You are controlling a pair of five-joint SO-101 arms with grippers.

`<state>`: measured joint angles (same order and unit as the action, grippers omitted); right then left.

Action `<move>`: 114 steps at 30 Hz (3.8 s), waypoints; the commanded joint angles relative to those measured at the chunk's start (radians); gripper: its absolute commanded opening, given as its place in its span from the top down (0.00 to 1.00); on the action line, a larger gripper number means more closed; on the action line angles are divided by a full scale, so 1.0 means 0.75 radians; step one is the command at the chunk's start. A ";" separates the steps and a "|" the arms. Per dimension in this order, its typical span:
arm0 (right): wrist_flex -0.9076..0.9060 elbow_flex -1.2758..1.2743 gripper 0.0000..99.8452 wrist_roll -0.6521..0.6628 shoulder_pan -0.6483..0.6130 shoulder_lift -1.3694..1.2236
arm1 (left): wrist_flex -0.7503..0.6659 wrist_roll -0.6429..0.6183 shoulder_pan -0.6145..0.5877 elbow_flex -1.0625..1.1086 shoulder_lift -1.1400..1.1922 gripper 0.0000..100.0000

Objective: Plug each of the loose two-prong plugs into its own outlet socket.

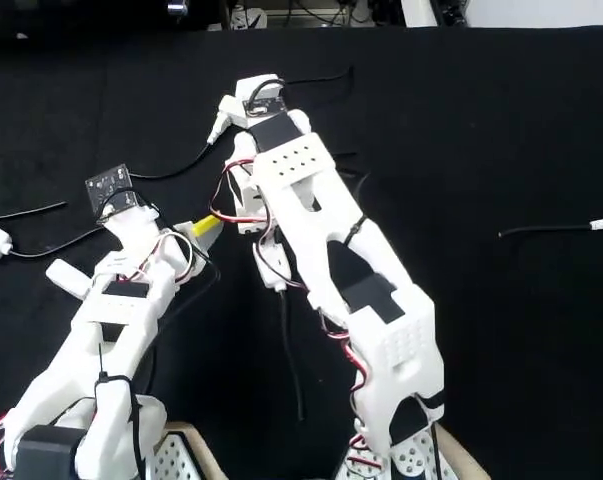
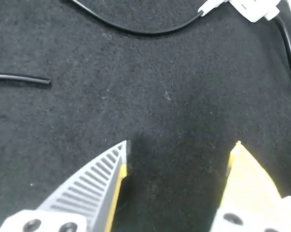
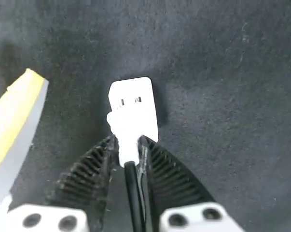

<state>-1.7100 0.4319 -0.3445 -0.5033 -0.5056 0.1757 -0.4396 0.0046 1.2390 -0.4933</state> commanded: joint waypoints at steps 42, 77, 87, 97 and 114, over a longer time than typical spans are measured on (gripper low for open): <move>-0.076 0.066 0.99 0.321 -0.143 0.038 | -0.100 0.008 0.024 0.001 -0.018 0.67; -0.065 -0.007 0.99 0.393 -0.229 0.476 | -0.149 -0.049 0.097 0.038 -0.018 0.67; -0.043 -0.001 0.99 0.358 -0.223 0.474 | -0.149 -0.049 0.097 0.038 -0.018 0.67; 0.055 -0.013 0.99 0.321 -0.221 0.474 | -0.149 -0.049 0.097 0.040 -0.018 0.67; -0.072 -0.199 0.99 0.479 0.108 0.312 | -0.149 -0.047 0.081 0.038 -0.018 0.67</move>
<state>-1.7438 0.3445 -0.0330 -0.4572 -0.2785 0.0790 -0.4703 0.0644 1.2727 -0.4933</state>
